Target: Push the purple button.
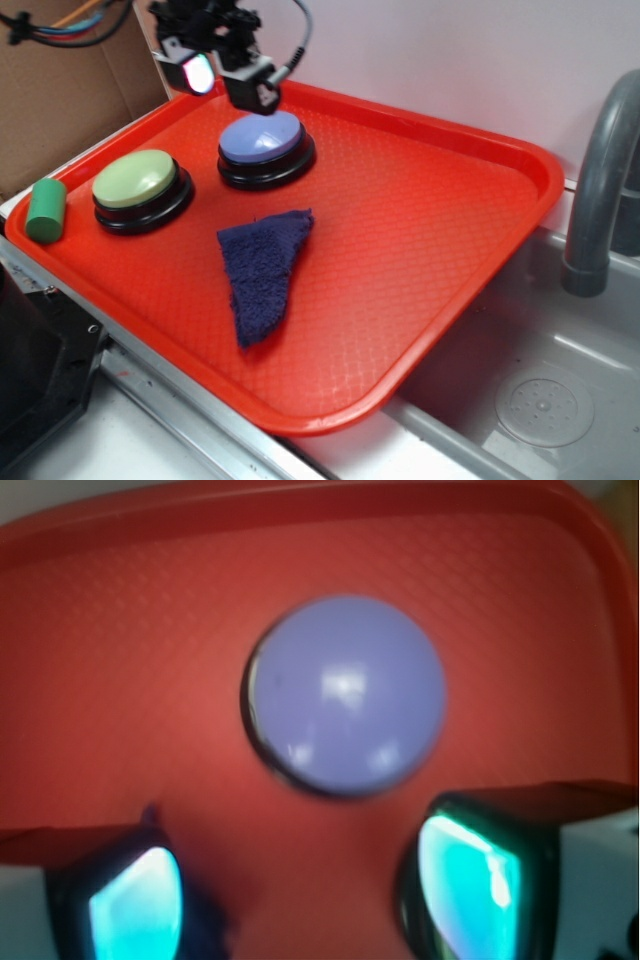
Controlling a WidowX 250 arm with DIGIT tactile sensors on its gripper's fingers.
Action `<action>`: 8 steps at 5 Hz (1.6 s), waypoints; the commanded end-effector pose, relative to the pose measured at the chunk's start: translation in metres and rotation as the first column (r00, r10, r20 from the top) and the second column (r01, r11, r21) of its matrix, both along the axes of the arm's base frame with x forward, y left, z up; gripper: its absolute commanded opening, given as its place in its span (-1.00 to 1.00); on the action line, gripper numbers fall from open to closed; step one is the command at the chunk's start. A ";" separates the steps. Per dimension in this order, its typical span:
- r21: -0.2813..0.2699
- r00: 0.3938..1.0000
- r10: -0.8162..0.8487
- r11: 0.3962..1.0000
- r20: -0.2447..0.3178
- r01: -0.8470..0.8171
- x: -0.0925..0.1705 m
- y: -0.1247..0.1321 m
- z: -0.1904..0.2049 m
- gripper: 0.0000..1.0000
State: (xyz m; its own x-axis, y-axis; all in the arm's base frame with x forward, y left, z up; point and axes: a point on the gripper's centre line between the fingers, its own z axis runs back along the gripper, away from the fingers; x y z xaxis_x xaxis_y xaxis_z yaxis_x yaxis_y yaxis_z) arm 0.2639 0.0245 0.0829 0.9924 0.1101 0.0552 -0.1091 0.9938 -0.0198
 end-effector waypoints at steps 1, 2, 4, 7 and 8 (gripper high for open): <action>0.016 0.994 0.040 0.999 0.104 -0.041 0.030 0.021 -0.013 1.00; 0.046 0.990 0.067 0.996 0.121 -0.073 0.027 0.023 -0.015 1.00; 0.075 0.987 0.110 0.990 0.117 -0.119 0.016 0.025 -0.015 1.00; 0.100 0.934 0.264 0.950 0.241 -0.294 0.000 0.024 0.064 1.00; 0.082 0.936 0.278 0.950 0.216 -0.301 0.001 0.029 0.060 1.00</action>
